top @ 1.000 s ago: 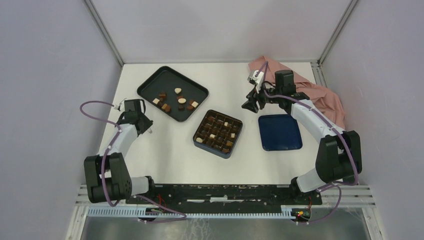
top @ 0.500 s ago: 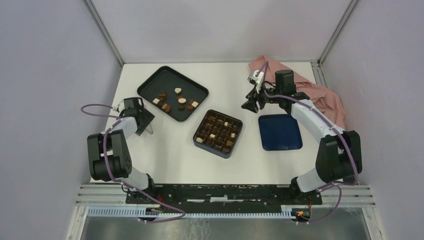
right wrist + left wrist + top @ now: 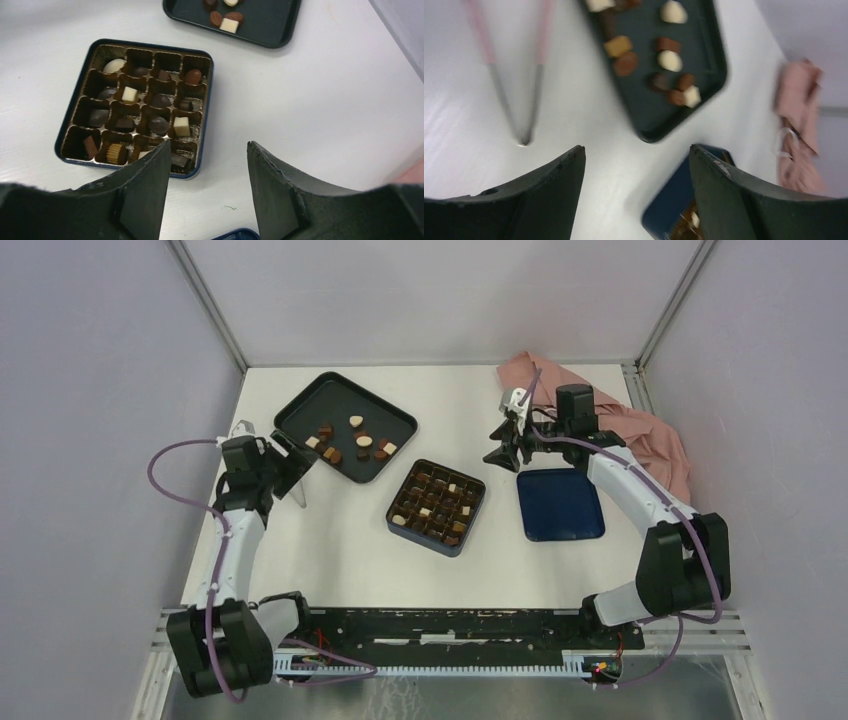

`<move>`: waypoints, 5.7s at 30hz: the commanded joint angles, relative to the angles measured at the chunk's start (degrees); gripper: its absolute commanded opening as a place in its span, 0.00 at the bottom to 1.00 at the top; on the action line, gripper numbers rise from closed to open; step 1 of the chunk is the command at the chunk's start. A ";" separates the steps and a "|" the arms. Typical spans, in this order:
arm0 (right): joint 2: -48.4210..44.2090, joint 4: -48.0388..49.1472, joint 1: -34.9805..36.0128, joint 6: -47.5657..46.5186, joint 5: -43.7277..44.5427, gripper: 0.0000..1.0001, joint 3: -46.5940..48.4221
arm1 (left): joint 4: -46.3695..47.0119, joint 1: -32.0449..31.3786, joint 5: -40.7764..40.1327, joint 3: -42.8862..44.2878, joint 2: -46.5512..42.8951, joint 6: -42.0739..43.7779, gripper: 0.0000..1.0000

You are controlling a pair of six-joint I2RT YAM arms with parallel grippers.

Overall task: Pack the chocolate
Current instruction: Place the clamp at the center of the board, then pick up the packing box from the center of the board, then place the packing box at the center of the board, then move the box lid to the center of the board.

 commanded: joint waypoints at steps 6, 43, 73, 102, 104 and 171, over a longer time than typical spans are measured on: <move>-7.89 15.22 -0.49 -5.99 -12.79 0.98 -12.10 | 11.24 -14.08 34.37 1.93 -2.07 10.72 0.91; -2.30 2.98 -0.90 -10.61 -9.69 0.98 -5.75 | -11.88 -39.54 2.02 22.39 32.33 25.22 0.31; -3.34 -4.85 -6.00 -10.18 -11.38 0.98 0.64 | 14.07 -52.97 -24.51 -1.86 -7.89 25.06 0.02; -3.53 1.19 -9.11 -7.47 -6.61 0.98 -2.87 | 22.65 -59.91 -38.11 -6.67 -9.74 26.34 0.02; -4.34 2.90 -9.16 -7.13 -4.24 0.98 -3.98 | 22.20 -59.85 -38.26 -6.43 -8.80 22.90 0.02; -3.70 7.48 -2.75 9.68 25.32 0.72 -21.26 | -2.81 -59.12 4.93 51.91 15.38 -34.30 1.00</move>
